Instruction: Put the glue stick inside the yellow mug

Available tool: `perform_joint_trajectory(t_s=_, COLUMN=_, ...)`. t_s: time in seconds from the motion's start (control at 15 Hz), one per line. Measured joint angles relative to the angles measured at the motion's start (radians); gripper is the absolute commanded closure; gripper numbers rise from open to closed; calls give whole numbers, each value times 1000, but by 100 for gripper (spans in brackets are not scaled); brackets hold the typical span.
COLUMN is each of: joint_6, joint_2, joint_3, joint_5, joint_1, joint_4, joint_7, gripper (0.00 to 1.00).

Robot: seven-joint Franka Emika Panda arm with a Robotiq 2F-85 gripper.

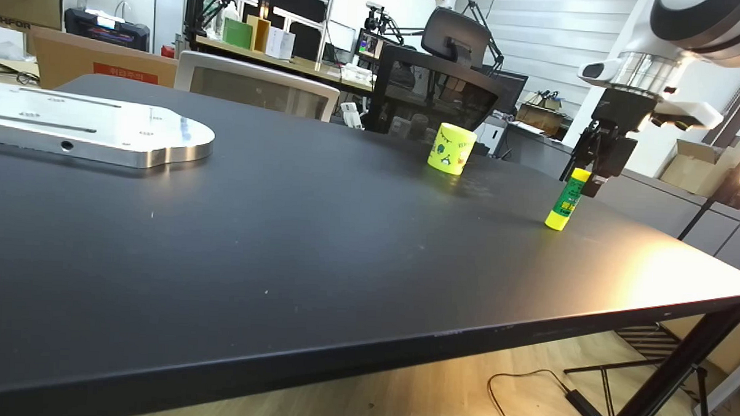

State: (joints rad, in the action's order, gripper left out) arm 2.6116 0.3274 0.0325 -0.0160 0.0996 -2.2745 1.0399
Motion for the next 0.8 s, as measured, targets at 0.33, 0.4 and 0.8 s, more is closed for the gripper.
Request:
perform_joint_trajectory(t_s=0.33, joint_6=30, joint_2=11, joint_3=-10, joint_5=0, joint_1=1, joint_4=0, joint_7=0, gripper=75)
perform_joint_trajectory(t_s=0.4, joint_6=31, joint_2=12, joint_3=-11, joint_5=0, joint_1=2, joint_4=0, joint_7=0, gripper=81)
perform_joint_trajectory(t_s=0.8, joint_6=20, joint_2=9, joint_3=-6, joint_5=17, joint_1=9, joint_4=8, joint_7=-40, gripper=91)
